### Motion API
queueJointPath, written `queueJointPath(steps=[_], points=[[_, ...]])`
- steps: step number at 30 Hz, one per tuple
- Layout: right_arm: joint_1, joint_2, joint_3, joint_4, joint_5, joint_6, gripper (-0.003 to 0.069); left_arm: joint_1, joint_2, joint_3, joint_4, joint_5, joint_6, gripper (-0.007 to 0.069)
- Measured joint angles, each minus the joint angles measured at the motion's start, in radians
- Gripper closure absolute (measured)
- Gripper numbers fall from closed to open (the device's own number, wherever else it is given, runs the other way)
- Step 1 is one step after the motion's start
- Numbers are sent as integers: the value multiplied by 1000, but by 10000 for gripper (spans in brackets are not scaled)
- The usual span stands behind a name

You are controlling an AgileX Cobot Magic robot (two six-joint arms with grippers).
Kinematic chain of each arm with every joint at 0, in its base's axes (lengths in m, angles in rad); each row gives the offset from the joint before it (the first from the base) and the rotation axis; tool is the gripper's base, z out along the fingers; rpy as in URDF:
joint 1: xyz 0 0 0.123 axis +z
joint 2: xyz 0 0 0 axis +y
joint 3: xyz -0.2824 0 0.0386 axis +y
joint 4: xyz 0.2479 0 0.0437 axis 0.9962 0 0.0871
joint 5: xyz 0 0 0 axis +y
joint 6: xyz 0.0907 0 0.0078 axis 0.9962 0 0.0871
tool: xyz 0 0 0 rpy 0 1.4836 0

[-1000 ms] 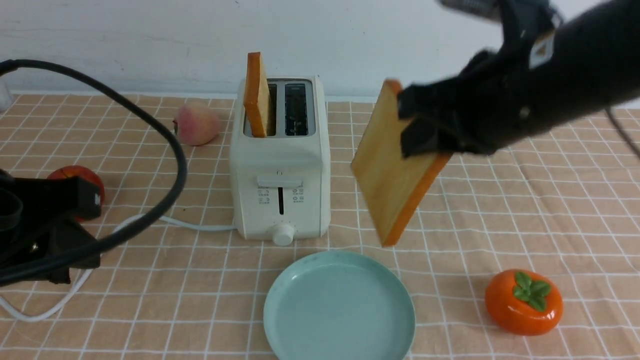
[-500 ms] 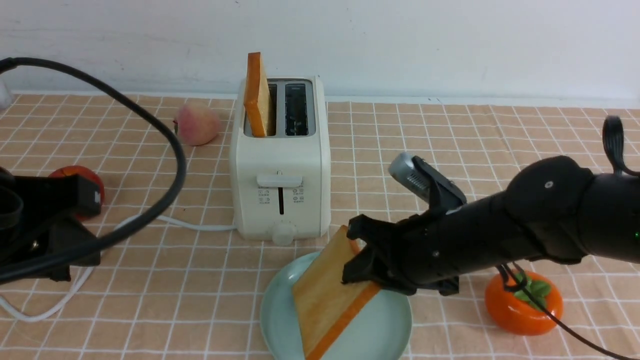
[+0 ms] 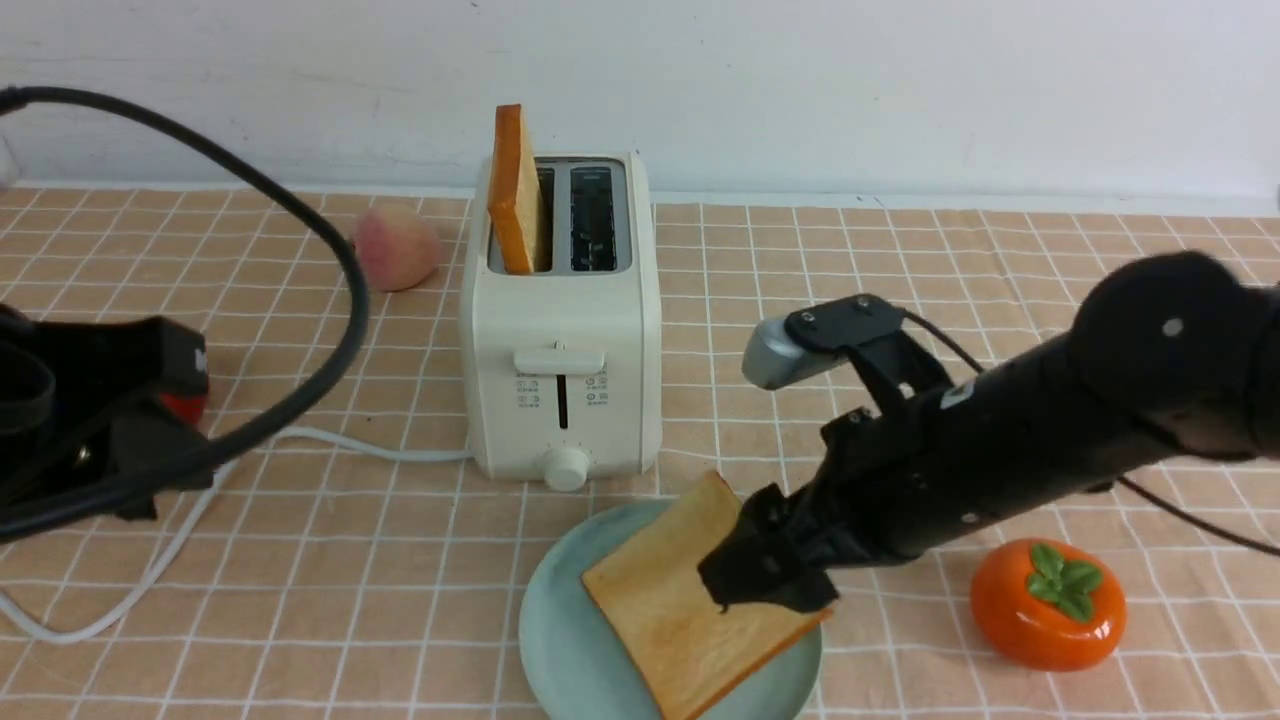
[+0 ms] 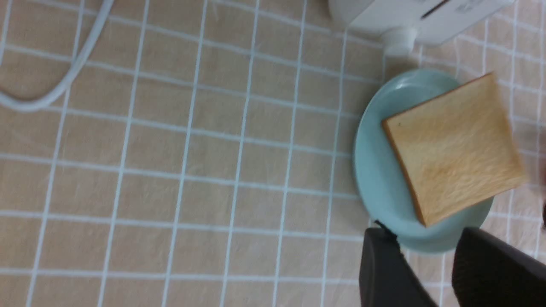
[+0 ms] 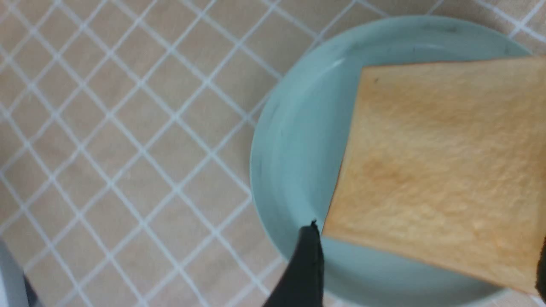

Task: Take toasted bread from bread machine on light coffee tablecloth place on plate.
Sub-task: 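Place the held slice of bread on top of the slice on the plate with the right gripper, then reach for a toast slice standing in the toaster with the left gripper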

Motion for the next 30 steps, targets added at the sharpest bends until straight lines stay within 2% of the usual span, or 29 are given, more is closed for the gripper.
queueJointPath(steps=[1, 3, 5, 8, 9, 11, 15, 18, 21, 23, 26, 30], points=[[-3, 0, -7, -12, 14, 0, -15, 0, 0, 0, -4, -7, 0, 386], [-35, -35, -97, -138, 181, 116, 3, 0, 4, 0, -48, -100, 30, 386], [-54, -57, -173, -194, 300, 210, 45, 0, 16, -16, -101, -157, 117, 386], [-59, -81, -215, -203, 365, 276, 98, 0, 50, -66, -165, -167, 223, 386], [-59, -104, -229, -177, 392, 303, 153, 0, 98, -129, -213, -159, 290, 386], [-59, -120, -234, -144, 413, 310, 214, 0, 160, -218, -239, -137, 323, 382], [-59, -125, -235, -123, 447, 328, 314, -1, 285, -388, -233, -94, 327, 342], [-59, -139, -235, -125, 456, 392, 393, -1, 441, -558, -196, -44, 284, 251], [-59, -173, -236, -167, 458, 467, 404, -1, 590, -699, -167, 16, 247, 155], [-59, -196, -236, -191, 454, 500, 399, -1, 643, -752, -155, 37, 239, 123], [-59, -261, -236, -261, 404, 596, 368, -1, 786, -904, -101, 63, 182, 51], [-59, -304, -236, -319, 375, 652, 313, -1, 893, -1022, -41, 87, 118, 37]])
